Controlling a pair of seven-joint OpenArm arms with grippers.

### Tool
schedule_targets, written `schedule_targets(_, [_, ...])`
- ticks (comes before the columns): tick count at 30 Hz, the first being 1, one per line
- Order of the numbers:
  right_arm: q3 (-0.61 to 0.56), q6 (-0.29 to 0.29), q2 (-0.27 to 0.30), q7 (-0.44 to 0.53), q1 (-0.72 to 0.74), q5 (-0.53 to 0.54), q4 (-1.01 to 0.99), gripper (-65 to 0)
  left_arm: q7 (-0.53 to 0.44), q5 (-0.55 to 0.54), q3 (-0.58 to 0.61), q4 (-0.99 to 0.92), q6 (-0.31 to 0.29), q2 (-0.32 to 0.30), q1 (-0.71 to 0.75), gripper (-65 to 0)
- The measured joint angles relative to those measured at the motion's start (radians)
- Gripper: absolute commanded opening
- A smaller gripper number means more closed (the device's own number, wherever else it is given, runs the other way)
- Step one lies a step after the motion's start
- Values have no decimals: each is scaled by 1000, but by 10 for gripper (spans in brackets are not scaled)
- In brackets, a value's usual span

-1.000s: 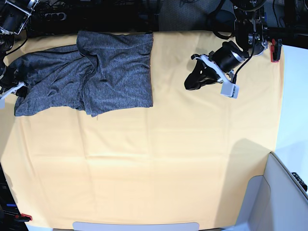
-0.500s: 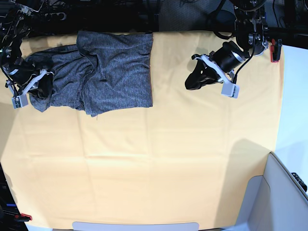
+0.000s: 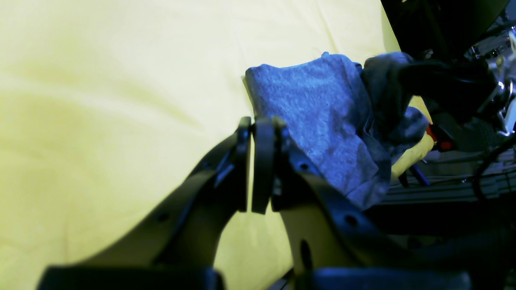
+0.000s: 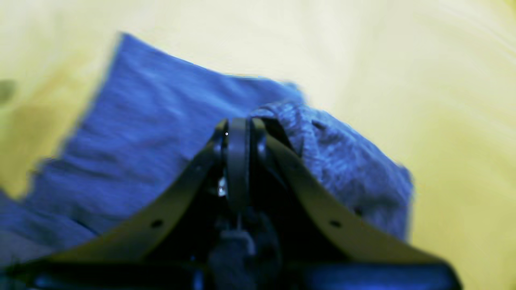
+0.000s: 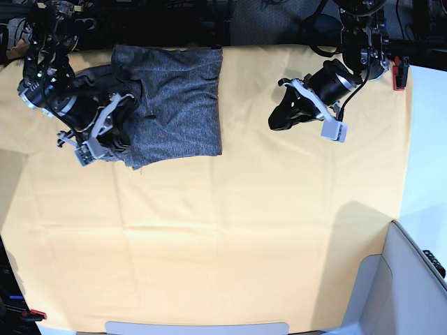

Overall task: Fold the T-shirt properly
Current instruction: 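Fold the grasped shirt edge with the right gripper over the shirt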

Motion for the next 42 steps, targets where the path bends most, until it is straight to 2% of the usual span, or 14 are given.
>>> schedule_targets(4, [-124, -104, 4, 2, 48, -51, 20, -650, 0, 0, 0, 0, 0, -14, 0, -647])
schedule_targets(7, [-212, -125, 3, 0, 81, -55, 33, -650, 0, 0, -2, 0, 0, -14, 0, -647])
schedule_targets(11, [-317, -127, 3, 5, 128, -53, 35, -650, 0, 0, -2, 0, 0, -14, 0, -647])
schedule_targets(17, [-439, -192, 2, 3, 168, -49, 34, -650, 0, 0, -2, 0, 0, -18, 0, -647])
schedule_targets(21, [-458, -194, 4, 2, 167, -66, 28, -650, 0, 0, -2, 0, 0, -17, 0, -647])
schedule_targets(31, [-639, -196, -8, -1, 166, -283, 27, -650, 0, 0, -2, 0, 0, -18, 0, -647])
schedule_targets(37, [-693, -194, -35, 1, 165, -332, -13, -647, 0, 0, -2, 0, 0, -18, 0, -647])
schedule_targets(40, [-692, -196, -31, 0, 165, -334, -45, -579, 0, 0, -2, 0, 0, -17, 0, -647])
schedule_targets(42, [-692, -196, -29, -1, 165, -337, -53, -497, 0, 0, -2, 0, 0, -17, 0, -646])
